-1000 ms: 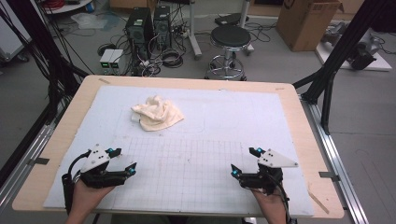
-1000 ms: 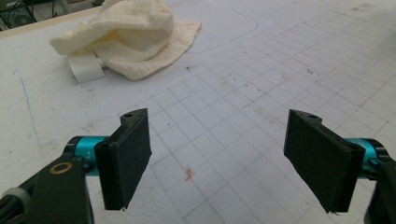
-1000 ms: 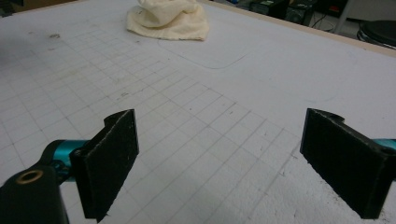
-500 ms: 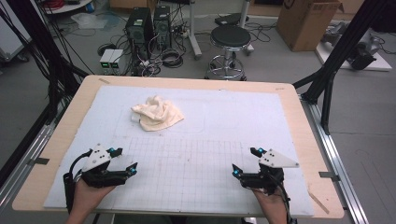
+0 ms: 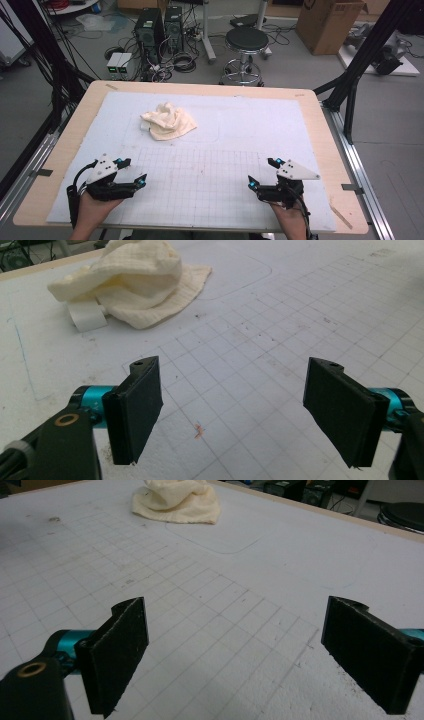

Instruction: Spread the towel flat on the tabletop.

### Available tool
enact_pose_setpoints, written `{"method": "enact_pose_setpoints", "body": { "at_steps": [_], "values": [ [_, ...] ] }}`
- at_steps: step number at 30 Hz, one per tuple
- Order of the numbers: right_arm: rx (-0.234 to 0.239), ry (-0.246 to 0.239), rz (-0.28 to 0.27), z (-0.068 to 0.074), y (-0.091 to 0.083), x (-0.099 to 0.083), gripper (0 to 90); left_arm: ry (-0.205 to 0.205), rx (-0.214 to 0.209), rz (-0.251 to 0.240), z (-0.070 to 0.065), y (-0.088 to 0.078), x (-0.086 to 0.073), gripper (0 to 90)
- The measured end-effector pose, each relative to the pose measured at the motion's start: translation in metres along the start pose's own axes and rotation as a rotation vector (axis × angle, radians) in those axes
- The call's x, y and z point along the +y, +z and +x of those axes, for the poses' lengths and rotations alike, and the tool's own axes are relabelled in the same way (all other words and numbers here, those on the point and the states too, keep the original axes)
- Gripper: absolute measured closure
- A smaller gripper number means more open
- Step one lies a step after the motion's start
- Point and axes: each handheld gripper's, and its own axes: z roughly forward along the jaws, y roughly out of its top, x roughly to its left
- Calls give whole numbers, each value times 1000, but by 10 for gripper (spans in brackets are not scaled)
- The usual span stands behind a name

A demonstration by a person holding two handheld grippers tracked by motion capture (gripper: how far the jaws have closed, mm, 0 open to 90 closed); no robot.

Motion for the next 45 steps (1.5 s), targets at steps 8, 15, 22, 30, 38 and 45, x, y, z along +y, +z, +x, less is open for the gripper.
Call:
{"method": "enact_pose_setpoints", "body": {
  "at_steps": [8,15,22,30,38,45],
  "values": [
    [-8,19,-5,-3,-2,-1,109,17,-13,-5,2,-2,11,254],
    [-2,18,2,-3,1,0,109,3,-43,-4,11,4,30,290],
    [-2,10,-3,-3,2,3,109,-21,-55,10,28,20,52,319],
    [3,12,-15,-6,5,4,109,-21,-39,30,39,35,74,330],
    [15,-2,-7,-4,6,4,109,-75,-16,35,58,54,92,338],
    [18,3,-6,-6,9,4,109,-76,24,19,71,70,117,348]
  ]
}}
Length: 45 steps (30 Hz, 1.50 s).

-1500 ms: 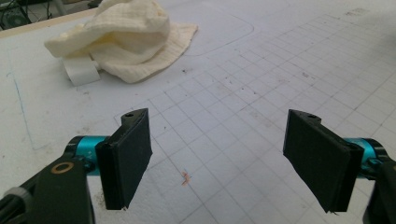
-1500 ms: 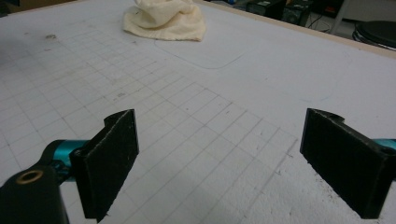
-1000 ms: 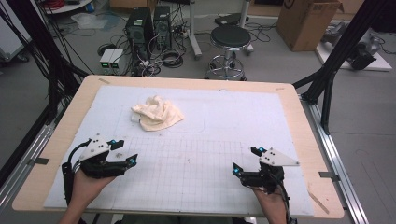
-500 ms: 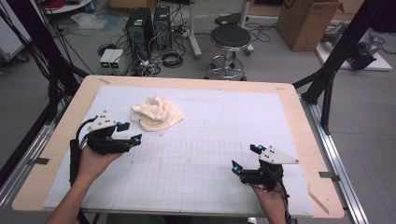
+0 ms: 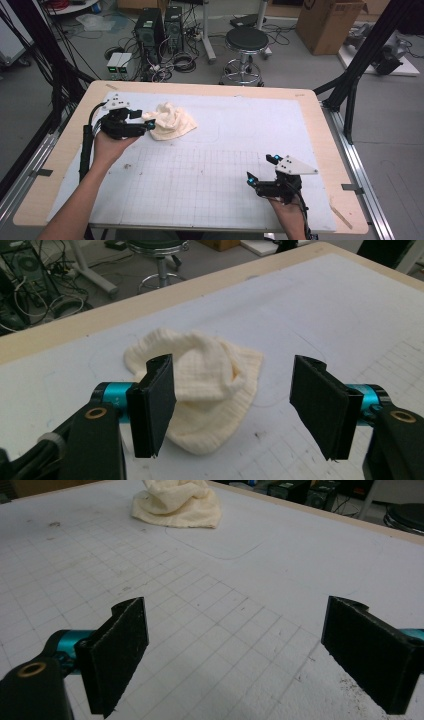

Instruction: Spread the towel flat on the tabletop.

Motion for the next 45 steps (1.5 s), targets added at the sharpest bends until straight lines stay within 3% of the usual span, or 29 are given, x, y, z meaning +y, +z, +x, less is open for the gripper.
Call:
{"method": "enact_pose_setpoints", "body": {
  "at_steps": [7,11,15,17,22,26,29,33,35,39,45],
  "values": [
    [2,-3,-3,1,0,0,109,9,23,3,1,18,17,372],
    [1,5,-9,0,-2,0,109,-18,43,-3,4,35,20,373],
    [2,7,-14,-3,-4,-1,109,-73,40,4,9,52,14,370],
    [2,7,-16,-3,-4,-2,109,-85,39,35,8,66,8,332],
    [10,15,-16,-5,-4,-4,109,-51,37,75,3,83,0,318],
    [11,22,-17,-7,-5,-5,109,-65,52,111,1,99,-10,325],
    [17,22,-18,-7,-5,-5,109,-60,78,165,0,112,-20,358],
    [21,18,-26,-6,-5,-4,109,-84,97,182,2,118,-24,402],
    [22,22,-25,-6,-5,-4,109,-75,105,192,3,120,-25,431],
    [26,16,-21,-4,-3,-4,109,-48,131,276,3,127,-33,486],
    [33,7,-21,-2,-1,-3,109,-45,155,273,2,131,-35,572]
  ]
}}
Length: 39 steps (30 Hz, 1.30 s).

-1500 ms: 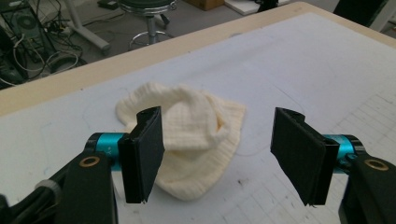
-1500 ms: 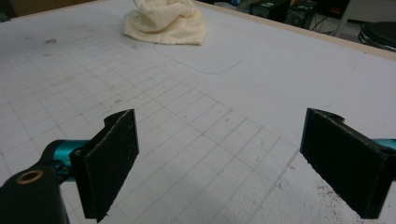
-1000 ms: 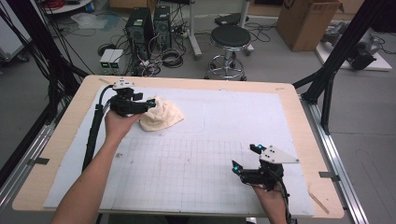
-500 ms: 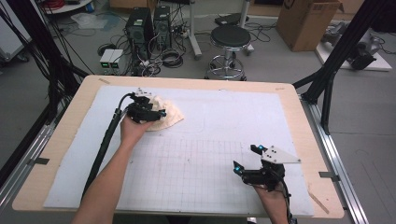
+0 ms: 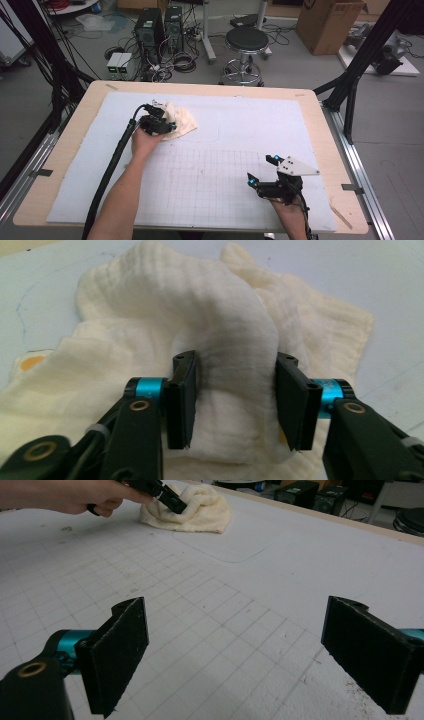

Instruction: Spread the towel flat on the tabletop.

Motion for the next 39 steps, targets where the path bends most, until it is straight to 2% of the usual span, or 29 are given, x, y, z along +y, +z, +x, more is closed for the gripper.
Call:
{"method": "enact_pose_setpoints", "body": {
  "at_steps": [4,5,9,18,21,26,30,39],
  "values": [
    [3,-2,-1,0,2,0,110,-4,32,-5,-2,2,0,628],
    [9,-1,4,0,2,0,110,-5,42,-8,-3,2,0,678],
    [14,-4,5,0,4,0,110,19,62,-14,-7,4,0,749],
    [21,-4,8,0,4,0,110,-5,53,-11,-4,-1,3,798],
    [18,-1,11,0,4,0,110,-29,37,-26,-1,-5,5,799],
    [19,-4,18,0,6,0,109,-35,37,-52,2,-15,8,800],
    [16,-8,20,0,6,0,110,-10,38,-71,2,-25,11,802],
    [15,-14,23,1,6,0,110,35,6,-121,-9,-49,18,802]
  ]
}}
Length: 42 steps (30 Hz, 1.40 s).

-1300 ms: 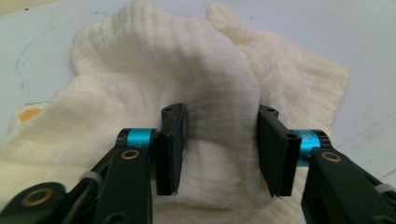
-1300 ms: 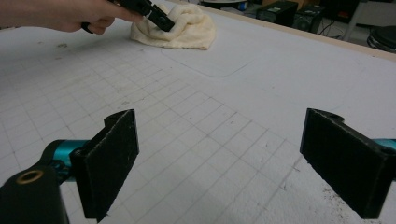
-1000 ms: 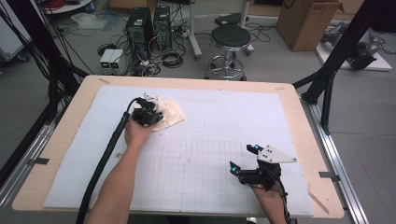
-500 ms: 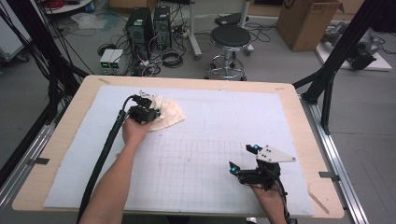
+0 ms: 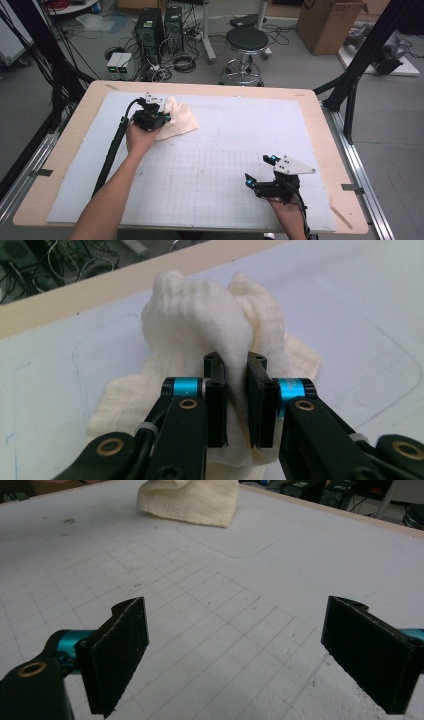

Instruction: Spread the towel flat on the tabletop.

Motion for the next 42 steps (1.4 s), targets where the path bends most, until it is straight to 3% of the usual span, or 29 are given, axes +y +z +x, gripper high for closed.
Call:
{"method": "enact_pose_setpoints", "body": {
  "at_steps": [8,15,24,29,32,34,38,42],
  "values": [
    [-3,3,5,0,0,0,110,70,-39,-48,-18,-28,7,802],
    [-4,-6,-4,2,-1,1,110,91,-129,-62,-38,-49,8,802],
    [-10,-17,-9,3,-2,1,110,133,-255,-87,-76,-70,3,801],
    [-13,-7,-9,3,-5,1,110,140,-344,-61,-103,-64,-6,800],
    [-14,-6,-7,3,-5,0,110,192,-352,-24,-120,-53,-13,799],
    [-18,-12,-8,3,-5,0,110,183,-371,-7,-127,-43,-17,797],
    [-13,-16,4,5,-4,-1,110,170,-363,7,-133,-25,-22,795],
    [-7,-32,13,7,-2,-1,110,164,-328,34,-131,-8,-29,786]
  ]
}}
